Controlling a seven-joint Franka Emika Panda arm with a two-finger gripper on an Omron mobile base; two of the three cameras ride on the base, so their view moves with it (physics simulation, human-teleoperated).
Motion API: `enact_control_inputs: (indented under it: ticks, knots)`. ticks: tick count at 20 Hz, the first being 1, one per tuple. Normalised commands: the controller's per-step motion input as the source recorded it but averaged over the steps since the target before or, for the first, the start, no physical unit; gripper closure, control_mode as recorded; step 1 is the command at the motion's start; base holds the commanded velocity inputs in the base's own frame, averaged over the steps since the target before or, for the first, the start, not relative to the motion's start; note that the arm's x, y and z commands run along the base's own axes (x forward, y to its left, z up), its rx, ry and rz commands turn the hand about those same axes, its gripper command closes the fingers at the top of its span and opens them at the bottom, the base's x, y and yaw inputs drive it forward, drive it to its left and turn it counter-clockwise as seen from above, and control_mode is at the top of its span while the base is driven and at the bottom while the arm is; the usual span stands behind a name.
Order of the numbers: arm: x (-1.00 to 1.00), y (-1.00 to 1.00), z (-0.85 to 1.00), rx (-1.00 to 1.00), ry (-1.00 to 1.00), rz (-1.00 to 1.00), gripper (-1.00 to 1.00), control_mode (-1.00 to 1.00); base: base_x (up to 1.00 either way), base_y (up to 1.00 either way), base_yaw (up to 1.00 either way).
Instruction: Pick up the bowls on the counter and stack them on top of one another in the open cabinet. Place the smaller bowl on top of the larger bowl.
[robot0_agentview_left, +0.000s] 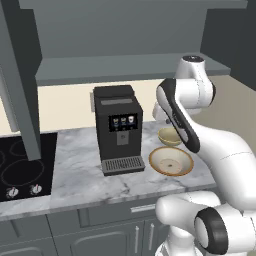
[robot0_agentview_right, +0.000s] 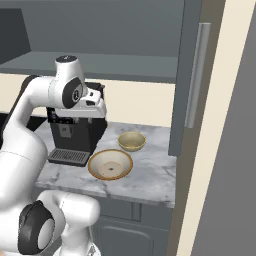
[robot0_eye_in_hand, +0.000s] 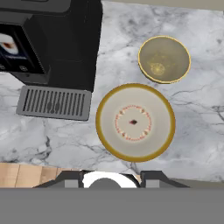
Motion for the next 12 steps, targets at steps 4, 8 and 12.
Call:
enact_control_inputs:
  ticks: [4,8,12]
  knots:
    - [-0.04,-0.02,-0.01,0.00,0.00,0.00,-1.00,-1.00,0.00,0.00,0.00]
    - [-0.21,-0.15,0.00,0.03,-0.03,0.00,-1.00,-1.00,0.00,0.00,0.00]
    - [-0.27,-0.17,0.00,0.05,-0.02,0.00,-1.00,-1.00,0.00,0.00,0.00]
